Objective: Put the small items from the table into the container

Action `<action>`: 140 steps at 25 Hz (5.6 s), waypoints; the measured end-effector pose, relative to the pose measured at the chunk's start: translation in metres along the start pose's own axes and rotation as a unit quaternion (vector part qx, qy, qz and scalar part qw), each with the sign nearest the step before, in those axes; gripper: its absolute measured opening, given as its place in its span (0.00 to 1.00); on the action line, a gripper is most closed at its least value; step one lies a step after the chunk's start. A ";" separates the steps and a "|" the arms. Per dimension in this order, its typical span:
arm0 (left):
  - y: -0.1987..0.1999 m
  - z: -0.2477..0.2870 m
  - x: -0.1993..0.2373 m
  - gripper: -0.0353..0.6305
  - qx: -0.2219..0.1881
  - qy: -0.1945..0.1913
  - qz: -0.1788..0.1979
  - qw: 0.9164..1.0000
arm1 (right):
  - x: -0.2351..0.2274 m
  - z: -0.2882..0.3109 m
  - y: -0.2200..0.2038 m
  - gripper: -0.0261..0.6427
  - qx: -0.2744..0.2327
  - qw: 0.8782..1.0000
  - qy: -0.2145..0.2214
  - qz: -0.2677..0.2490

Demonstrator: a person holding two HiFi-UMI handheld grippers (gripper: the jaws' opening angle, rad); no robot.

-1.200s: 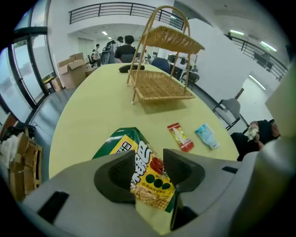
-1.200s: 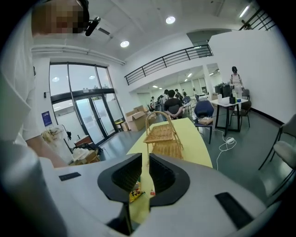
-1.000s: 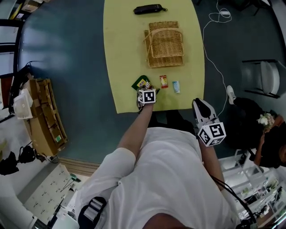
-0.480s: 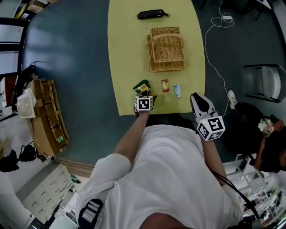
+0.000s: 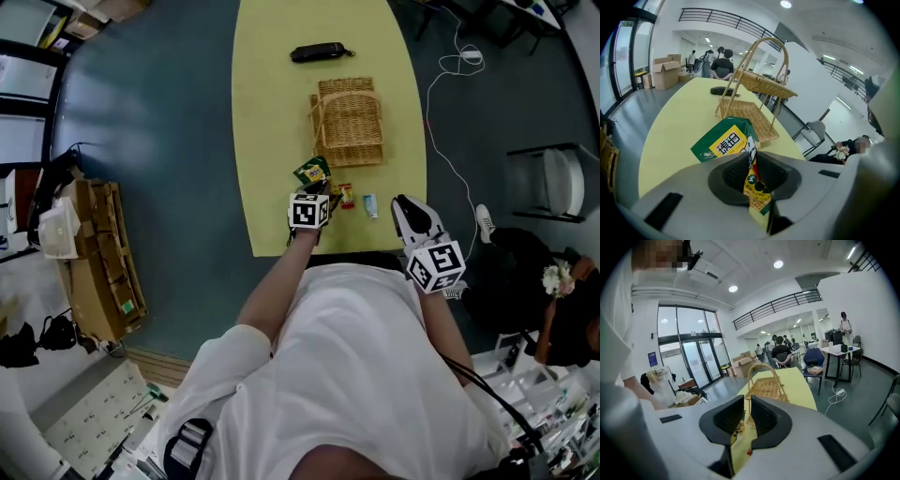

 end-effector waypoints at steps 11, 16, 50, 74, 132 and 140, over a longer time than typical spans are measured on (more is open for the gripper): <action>0.056 0.039 -0.020 0.15 0.012 -0.067 0.031 0.997 | -0.012 -0.007 0.001 0.12 0.006 0.999 -0.031 0.012; 0.074 0.054 -0.021 0.15 0.005 -0.083 0.043 0.996 | -0.015 -0.006 -0.002 0.12 0.011 0.999 -0.036 0.017; 0.063 0.057 0.001 0.28 -0.059 -0.042 0.040 0.997 | -0.011 -0.006 -0.012 0.12 0.029 0.999 -0.029 0.011; 0.009 -0.010 -0.005 0.24 -0.056 -0.036 0.029 0.997 | 0.017 0.006 -0.005 0.12 0.014 1.000 0.024 -0.005; -0.069 0.080 -0.022 0.12 0.105 0.014 0.124 0.987 | -0.018 -0.014 -0.048 0.12 0.073 0.997 0.009 0.029; -0.025 0.048 -0.023 0.12 0.043 0.001 0.102 0.994 | -0.002 -0.004 -0.032 0.12 0.048 0.999 0.017 0.016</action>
Point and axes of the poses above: the fingertips, and each gripper's own axes: z forward along the fingers, x to its left, y out of its top, the point moved 8 cm from there along -z, backward along the fingers, and after that the axes turned 3 degrees about -z, right-handed, at the moved point
